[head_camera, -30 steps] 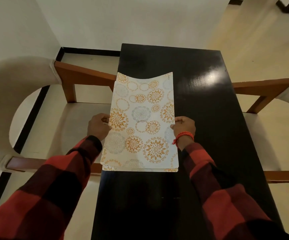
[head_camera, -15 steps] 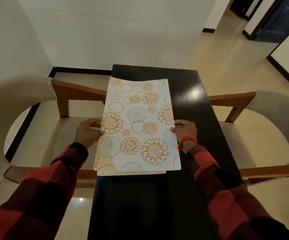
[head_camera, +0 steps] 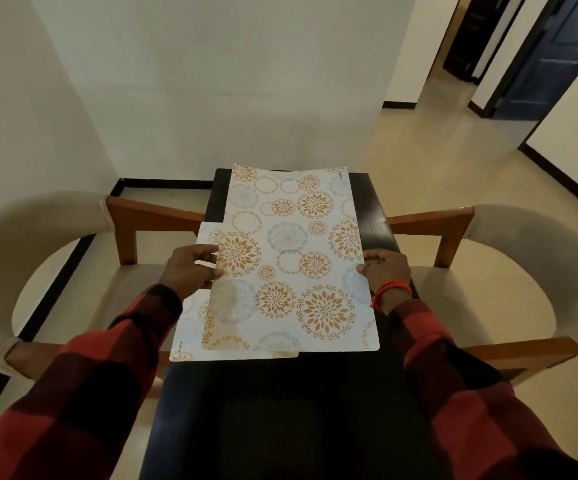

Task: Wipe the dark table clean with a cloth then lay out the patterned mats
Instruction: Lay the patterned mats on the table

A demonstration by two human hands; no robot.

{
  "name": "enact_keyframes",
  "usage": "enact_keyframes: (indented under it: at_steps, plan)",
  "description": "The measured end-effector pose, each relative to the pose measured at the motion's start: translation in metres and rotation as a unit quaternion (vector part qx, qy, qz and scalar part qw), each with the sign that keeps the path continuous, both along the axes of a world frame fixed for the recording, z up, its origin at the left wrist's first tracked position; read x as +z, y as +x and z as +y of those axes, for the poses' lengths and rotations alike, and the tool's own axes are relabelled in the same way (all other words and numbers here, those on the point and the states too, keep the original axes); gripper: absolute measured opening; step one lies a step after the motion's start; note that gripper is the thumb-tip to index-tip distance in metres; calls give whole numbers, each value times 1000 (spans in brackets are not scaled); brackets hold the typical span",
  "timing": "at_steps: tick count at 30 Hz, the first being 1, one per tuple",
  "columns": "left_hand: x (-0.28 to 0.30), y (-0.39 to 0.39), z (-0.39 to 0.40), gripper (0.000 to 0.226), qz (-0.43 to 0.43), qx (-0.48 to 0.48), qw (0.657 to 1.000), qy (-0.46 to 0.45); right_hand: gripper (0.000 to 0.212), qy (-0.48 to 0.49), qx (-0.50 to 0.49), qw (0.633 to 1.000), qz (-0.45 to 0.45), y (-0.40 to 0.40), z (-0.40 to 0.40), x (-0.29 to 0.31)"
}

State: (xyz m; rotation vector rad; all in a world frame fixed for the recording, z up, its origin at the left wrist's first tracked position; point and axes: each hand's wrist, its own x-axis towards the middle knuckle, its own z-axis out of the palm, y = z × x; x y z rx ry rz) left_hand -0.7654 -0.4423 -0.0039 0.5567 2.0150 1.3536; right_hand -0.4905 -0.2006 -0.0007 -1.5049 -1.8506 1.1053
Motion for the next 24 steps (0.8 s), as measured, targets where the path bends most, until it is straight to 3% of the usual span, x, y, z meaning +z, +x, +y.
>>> enact_keyframes:
  at_steps: [14,24]
  plan:
    - [37,170,81,47,51,19,999,-2,29,2,-1,998,56,155,82,28]
    - [15,186,139,37,55,-18,998,-11,30,-2,-72,996,53,199,109,12]
